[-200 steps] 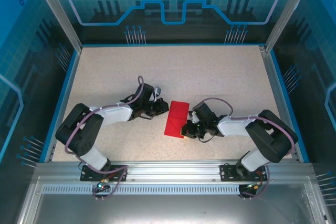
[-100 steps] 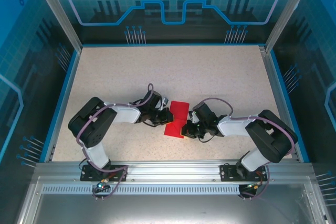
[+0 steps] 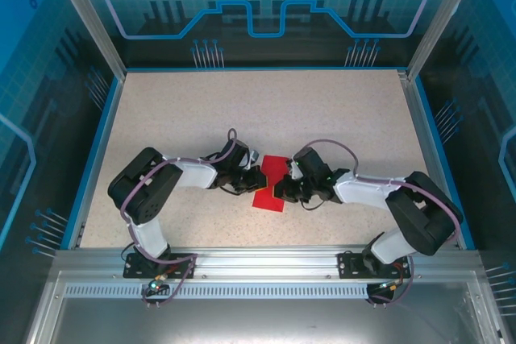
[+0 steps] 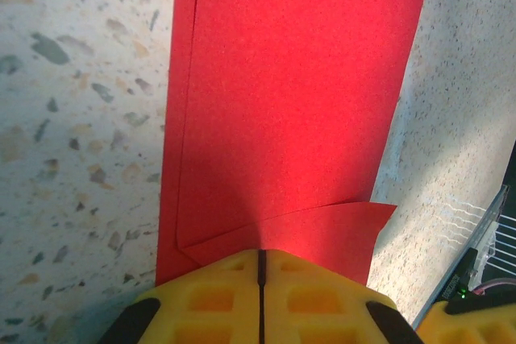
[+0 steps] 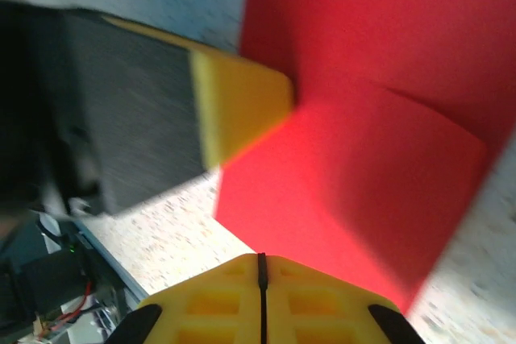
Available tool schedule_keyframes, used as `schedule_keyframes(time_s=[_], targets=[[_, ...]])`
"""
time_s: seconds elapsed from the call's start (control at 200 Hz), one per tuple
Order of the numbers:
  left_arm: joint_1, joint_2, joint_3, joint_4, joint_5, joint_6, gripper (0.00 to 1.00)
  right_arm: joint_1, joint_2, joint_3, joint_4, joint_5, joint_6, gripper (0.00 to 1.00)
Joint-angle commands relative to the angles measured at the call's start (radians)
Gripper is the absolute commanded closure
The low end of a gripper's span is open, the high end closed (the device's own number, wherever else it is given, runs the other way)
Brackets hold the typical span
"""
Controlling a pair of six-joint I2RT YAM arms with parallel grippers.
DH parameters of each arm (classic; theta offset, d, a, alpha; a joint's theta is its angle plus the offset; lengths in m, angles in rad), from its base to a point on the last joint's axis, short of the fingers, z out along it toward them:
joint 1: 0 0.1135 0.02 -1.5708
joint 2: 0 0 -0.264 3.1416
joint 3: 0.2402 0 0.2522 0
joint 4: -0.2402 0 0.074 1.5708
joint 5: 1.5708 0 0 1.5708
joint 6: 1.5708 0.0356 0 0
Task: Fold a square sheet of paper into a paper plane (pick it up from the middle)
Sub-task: Fold the triangle a second time at the center of the table.
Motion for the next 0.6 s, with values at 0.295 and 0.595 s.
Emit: schedule_keyframes(time_s=[0.295, 0.595], targets=[[-0.002, 0.029, 0.006, -0.05, -0.029, 0.01, 0.93, 0.006, 0.18, 0.078, 0.027, -0.029, -0.009, 0.94], [-0.003, 0.028, 0.003, -0.054, -0.024, 0.015, 0.93, 0.006, 0.141, 0.077, -0.02, -0.005, -0.013, 0.94]])
